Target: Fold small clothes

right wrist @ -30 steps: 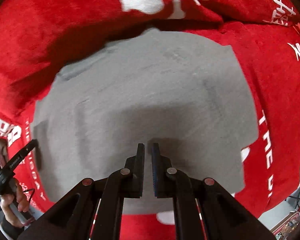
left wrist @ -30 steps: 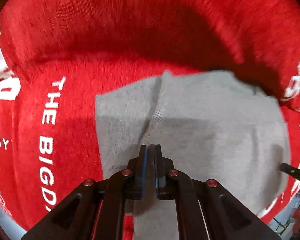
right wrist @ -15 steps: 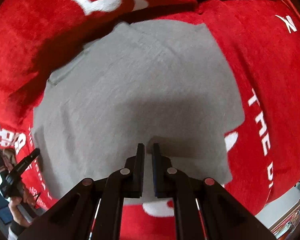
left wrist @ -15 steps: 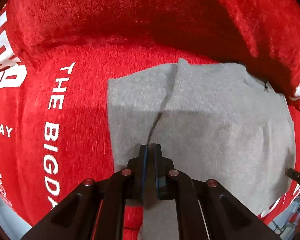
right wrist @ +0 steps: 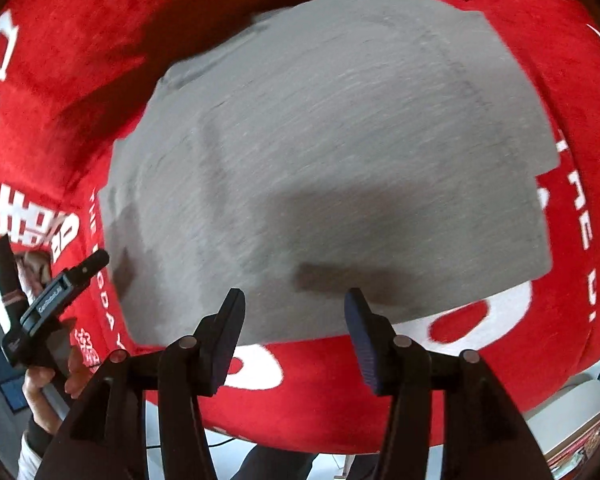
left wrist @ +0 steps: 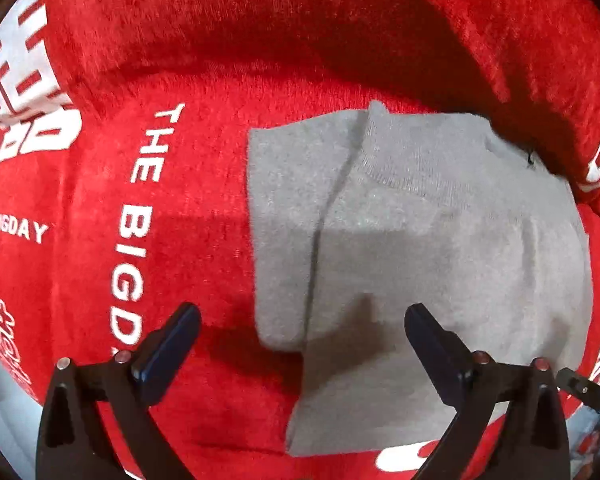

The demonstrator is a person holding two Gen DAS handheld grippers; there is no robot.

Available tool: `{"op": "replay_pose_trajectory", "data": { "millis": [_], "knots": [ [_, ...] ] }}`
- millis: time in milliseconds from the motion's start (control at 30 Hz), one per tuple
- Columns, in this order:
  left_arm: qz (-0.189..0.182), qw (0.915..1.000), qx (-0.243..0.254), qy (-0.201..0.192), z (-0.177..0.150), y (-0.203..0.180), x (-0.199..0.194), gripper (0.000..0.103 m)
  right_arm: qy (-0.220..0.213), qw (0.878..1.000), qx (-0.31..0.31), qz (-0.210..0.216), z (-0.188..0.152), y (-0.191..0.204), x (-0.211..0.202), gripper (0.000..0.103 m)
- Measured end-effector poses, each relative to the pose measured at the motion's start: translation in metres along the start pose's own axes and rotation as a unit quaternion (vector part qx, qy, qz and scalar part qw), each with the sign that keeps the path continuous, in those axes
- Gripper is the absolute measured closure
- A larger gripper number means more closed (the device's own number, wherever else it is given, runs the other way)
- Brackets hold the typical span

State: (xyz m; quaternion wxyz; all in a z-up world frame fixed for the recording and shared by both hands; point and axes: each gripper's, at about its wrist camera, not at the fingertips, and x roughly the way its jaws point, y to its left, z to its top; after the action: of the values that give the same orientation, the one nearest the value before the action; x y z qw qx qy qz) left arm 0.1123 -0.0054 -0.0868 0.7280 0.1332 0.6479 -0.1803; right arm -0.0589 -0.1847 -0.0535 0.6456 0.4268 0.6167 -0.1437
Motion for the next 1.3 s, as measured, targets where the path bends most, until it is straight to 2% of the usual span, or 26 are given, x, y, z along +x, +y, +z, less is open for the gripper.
{"op": "replay_pose_trajectory", "data": {
  "millis": [200, 267, 433, 633, 867, 967, 1000, 1067, 1167, 1233, 1300],
  "knots": [
    [0.018, 0.9998, 0.007, -0.005, -0.009, 0.000, -0.006, 0.001, 0.012, 1.000, -0.008, 0.013, -0.007, 0.020, 0.011, 0.043],
    [0.018, 0.9998, 0.004, -0.005, -0.006, -0.002, -0.011, 0.001, 0.020, 1.000, -0.011, 0.019, -0.009, 0.024, 0.015, 0.037],
    [0.016, 0.9999, -0.001, -0.004, -0.002, -0.001, -0.012, 0.001, 0.041, 0.999, -0.010, 0.033, -0.018, 0.031, 0.028, 0.037],
    [0.031, 0.9995, -0.004, -0.006, -0.002, 0.010, -0.008, 0.001, 0.061, 0.997, 0.003, 0.052, -0.029, 0.034, 0.041, 0.037],
    [0.001, 0.9995, -0.021, 0.024, -0.005, 0.024, 0.001, 0.001, 0.070, 0.995, 0.007, 0.069, -0.042, 0.045, 0.051, 0.037],
    [-0.004, 0.9992, -0.029, 0.028, -0.007, 0.033, 0.005, 0.001, 0.062, 0.992, 0.032, 0.101, -0.047, 0.044, 0.055, 0.037],
    [-0.010, 0.9990, -0.030, 0.030, -0.007, 0.036, 0.006, 0.001, 0.058, 0.990, 0.047, 0.121, -0.049, 0.043, 0.058, 0.036],
    [-0.064, 0.9964, -0.036, 0.042, -0.009, 0.044, 0.011, 0.001, 0.050, 0.985, 0.071, 0.151, -0.052, 0.040, 0.063, 0.034],
    [-0.121, 0.9904, -0.045, 0.050, -0.010, 0.050, 0.014, 0.001, 0.042, 0.975, 0.113, 0.189, -0.057, 0.037, 0.078, 0.034],
    [-0.142, 0.9875, -0.048, 0.048, -0.009, 0.053, 0.015, 0.001, 0.037, 0.965, 0.149, 0.211, -0.061, 0.035, 0.090, 0.034],
    [-0.159, 0.9848, -0.055, 0.045, -0.007, 0.055, 0.017, 0.001, 0.025, 0.951, 0.190, 0.244, -0.064, 0.035, 0.102, 0.034]
  ]
}}
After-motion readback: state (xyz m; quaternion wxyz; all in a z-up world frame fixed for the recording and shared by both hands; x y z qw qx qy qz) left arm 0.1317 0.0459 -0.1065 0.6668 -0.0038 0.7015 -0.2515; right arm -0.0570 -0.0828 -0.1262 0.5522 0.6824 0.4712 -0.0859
